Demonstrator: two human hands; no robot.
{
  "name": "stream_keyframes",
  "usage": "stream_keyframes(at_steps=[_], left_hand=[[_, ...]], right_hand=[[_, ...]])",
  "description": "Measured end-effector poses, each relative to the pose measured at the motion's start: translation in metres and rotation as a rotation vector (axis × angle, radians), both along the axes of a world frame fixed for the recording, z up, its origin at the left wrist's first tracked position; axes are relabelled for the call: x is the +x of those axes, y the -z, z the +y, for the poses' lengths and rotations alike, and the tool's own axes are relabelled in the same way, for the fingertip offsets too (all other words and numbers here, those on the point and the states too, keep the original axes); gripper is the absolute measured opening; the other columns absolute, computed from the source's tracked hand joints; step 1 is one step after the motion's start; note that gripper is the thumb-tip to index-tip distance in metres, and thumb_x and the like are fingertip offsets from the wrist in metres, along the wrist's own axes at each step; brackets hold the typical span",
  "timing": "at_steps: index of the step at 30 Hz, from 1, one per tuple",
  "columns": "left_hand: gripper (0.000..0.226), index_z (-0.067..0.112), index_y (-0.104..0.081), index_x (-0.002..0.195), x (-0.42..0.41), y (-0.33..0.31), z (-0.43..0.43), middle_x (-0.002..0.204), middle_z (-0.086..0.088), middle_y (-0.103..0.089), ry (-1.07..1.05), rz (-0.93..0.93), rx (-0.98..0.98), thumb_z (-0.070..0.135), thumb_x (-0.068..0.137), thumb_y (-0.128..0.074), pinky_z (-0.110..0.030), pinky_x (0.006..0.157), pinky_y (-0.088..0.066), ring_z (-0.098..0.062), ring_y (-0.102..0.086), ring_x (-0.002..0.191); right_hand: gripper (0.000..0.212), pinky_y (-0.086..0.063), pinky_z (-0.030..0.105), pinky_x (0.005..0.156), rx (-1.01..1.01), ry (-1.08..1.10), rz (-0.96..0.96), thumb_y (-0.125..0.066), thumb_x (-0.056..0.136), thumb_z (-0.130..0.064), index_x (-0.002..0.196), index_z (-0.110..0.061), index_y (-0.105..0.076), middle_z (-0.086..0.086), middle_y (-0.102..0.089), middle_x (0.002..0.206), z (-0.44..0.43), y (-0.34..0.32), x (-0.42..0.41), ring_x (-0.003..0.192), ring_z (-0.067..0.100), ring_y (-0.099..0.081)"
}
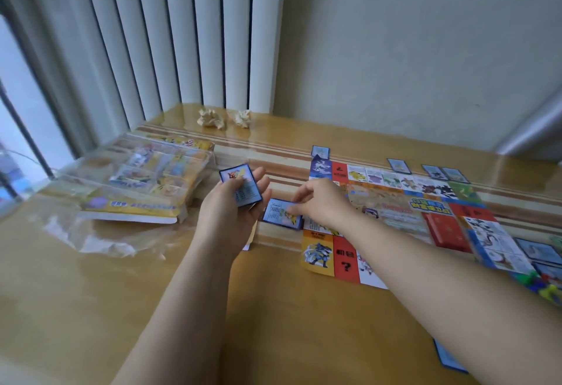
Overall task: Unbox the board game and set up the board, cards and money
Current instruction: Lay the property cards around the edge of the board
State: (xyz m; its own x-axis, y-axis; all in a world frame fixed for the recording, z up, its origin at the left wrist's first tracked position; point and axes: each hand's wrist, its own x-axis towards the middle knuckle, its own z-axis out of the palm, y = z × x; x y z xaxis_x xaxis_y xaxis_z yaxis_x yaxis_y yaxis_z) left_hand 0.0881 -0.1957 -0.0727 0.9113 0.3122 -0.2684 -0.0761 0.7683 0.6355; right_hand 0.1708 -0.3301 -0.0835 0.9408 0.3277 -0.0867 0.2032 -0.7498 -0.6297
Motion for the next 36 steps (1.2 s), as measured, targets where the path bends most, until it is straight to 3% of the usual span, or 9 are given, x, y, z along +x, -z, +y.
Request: stream_keyframes(at_steps=[5, 10, 15, 19, 25, 28, 32, 34, 36], left_hand=[[0.014, 0.005, -0.055, 0.096, -0.001, 0.0, 0.0, 0.091, -0.008, -0.072, 0.003, -0.005, 0.002, 0.007, 0.098, -0.042, -0.029, 0.071, -0.053, -0.018, -0.068, 0.088], [0.021, 0.002, -0.055, 0.101, -0.003, 0.001, -0.001, 0.098, -0.014, -0.07, 0.074, -0.03, -0.002, 0.009, 0.099, -0.036, -0.035, 0.081, -0.053, -0.023, -0.067, 0.092], [0.026, 0.0, -0.053, 0.107, -0.004, 0.006, -0.007, 0.106, -0.016, -0.069, 0.202, -0.079, 0.11, -0.003, 0.097, -0.03, -0.035, 0.078, -0.059, -0.024, -0.07, 0.093], [0.026, 0.003, -0.056, 0.108, -0.004, 0.009, -0.017, 0.105, -0.012, -0.07, 0.335, -0.127, 0.229, -0.005, 0.098, -0.033, -0.028, 0.074, -0.059, -0.019, -0.071, 0.092], [0.02, 0.002, -0.055, 0.112, -0.003, 0.015, -0.034, 0.102, -0.017, -0.069, 0.396, -0.107, 0.432, -0.001, 0.093, -0.05, -0.03, 0.079, -0.058, -0.025, -0.069, 0.092], [0.02, 0.0, -0.057, 0.11, 0.0, 0.012, -0.048, 0.105, -0.02, -0.069, 0.371, -0.079, 0.512, 0.0, 0.09, -0.056, -0.037, 0.086, -0.056, -0.029, -0.068, 0.095], [0.02, -0.003, -0.06, 0.106, 0.005, 0.003, -0.068, 0.102, -0.019, -0.07, 0.334, -0.053, 0.557, 0.006, 0.088, -0.063, -0.039, 0.087, -0.054, -0.029, -0.069, 0.093], [0.012, 0.002, -0.061, 0.099, 0.009, -0.002, -0.078, 0.096, -0.015, -0.071, 0.302, -0.047, 0.545, 0.009, 0.09, -0.062, -0.035, 0.082, -0.055, -0.024, -0.069, 0.087], [0.006, 0.007, -0.061, 0.093, 0.011, -0.007, -0.09, 0.084, -0.008, -0.07, 0.293, -0.055, 0.518, 0.011, 0.094, -0.056, -0.029, 0.073, -0.056, -0.016, -0.067, 0.076]], right_hand=[[0.02, -0.043, 0.028, 0.073, -0.109, -0.052, -0.08, -0.079, 0.076, -0.033, 0.073, -0.031, -0.059, -0.017, -0.055, 0.073, 0.001, 0.006, 0.004, 0.084, 0.01, -0.057], [0.021, -0.037, 0.042, 0.099, -0.218, -0.032, -0.14, -0.077, 0.073, -0.045, 0.079, -0.032, -0.062, -0.016, -0.062, 0.082, 0.002, 0.01, 0.006, 0.097, 0.012, -0.057], [0.005, -0.043, 0.023, 0.064, 0.06, -0.026, -0.151, -0.065, 0.088, -0.033, 0.09, -0.028, -0.065, -0.013, -0.06, 0.082, -0.01, -0.009, 0.0, 0.078, 0.012, -0.057], [0.02, -0.043, 0.023, 0.069, 0.321, -0.043, 0.026, -0.052, 0.096, -0.034, 0.092, -0.024, -0.068, -0.011, -0.064, 0.081, -0.026, -0.039, -0.012, 0.069, 0.009, -0.05], [0.022, -0.047, 0.024, 0.076, 0.194, -0.11, 0.046, -0.071, 0.08, -0.04, 0.083, -0.018, -0.069, -0.008, -0.066, 0.079, -0.049, -0.059, -0.028, 0.076, 0.006, -0.059], [0.021, -0.043, 0.02, 0.068, 0.158, -0.082, 0.01, -0.072, 0.081, -0.038, 0.081, -0.017, -0.068, -0.006, -0.065, 0.079, -0.064, -0.067, -0.033, 0.072, 0.004, -0.057], [0.023, -0.048, 0.027, 0.076, 0.151, -0.04, -0.035, -0.07, 0.083, -0.037, 0.089, -0.015, -0.071, 0.003, -0.07, 0.092, -0.09, -0.074, -0.033, 0.085, 0.014, -0.063], [0.017, -0.051, 0.031, 0.077, 0.223, -0.005, -0.045, -0.07, 0.083, -0.033, 0.081, -0.017, -0.069, 0.002, -0.069, 0.085, -0.106, -0.076, -0.029, 0.077, 0.013, -0.062], [0.013, -0.045, 0.02, 0.063, 0.279, 0.044, -0.063, -0.068, 0.086, -0.027, 0.076, -0.019, -0.065, -0.005, -0.066, 0.075, -0.126, -0.08, -0.027, 0.061, 0.002, -0.057]])
